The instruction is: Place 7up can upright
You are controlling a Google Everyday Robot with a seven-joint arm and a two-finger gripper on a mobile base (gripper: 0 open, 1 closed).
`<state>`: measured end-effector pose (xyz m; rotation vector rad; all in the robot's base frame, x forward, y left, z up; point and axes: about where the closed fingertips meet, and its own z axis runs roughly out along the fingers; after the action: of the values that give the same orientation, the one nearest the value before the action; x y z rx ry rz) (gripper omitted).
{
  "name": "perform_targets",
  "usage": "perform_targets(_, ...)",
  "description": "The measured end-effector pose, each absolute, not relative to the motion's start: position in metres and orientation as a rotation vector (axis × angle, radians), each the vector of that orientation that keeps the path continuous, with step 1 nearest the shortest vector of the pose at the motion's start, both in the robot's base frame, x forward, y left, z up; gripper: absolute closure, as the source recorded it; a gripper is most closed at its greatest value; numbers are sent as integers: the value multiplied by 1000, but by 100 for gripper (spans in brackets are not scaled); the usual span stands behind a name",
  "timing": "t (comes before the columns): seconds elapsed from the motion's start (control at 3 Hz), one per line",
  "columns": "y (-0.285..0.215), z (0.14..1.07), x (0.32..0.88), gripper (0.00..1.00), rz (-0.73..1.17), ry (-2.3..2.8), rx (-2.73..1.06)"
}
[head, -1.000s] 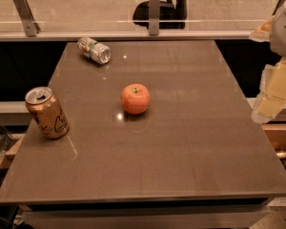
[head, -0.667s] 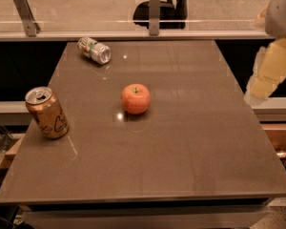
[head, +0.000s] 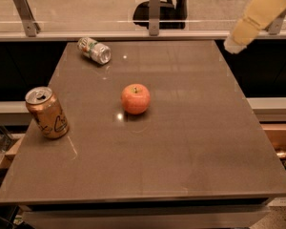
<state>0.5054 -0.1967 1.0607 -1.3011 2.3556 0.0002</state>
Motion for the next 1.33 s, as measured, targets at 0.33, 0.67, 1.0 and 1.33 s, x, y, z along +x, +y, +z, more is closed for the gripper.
perform_targets(0.33,-194,1070,512,0,-7,2326,-1272)
perform_targets(0.67,-189,1077,517,0,-23,2284,-1275)
perform_targets(1.0,-162,1084,533,0,-67,2202,-1335)
perform_targets(1.33,-136,1093,550,0,-85,2144,-1388)
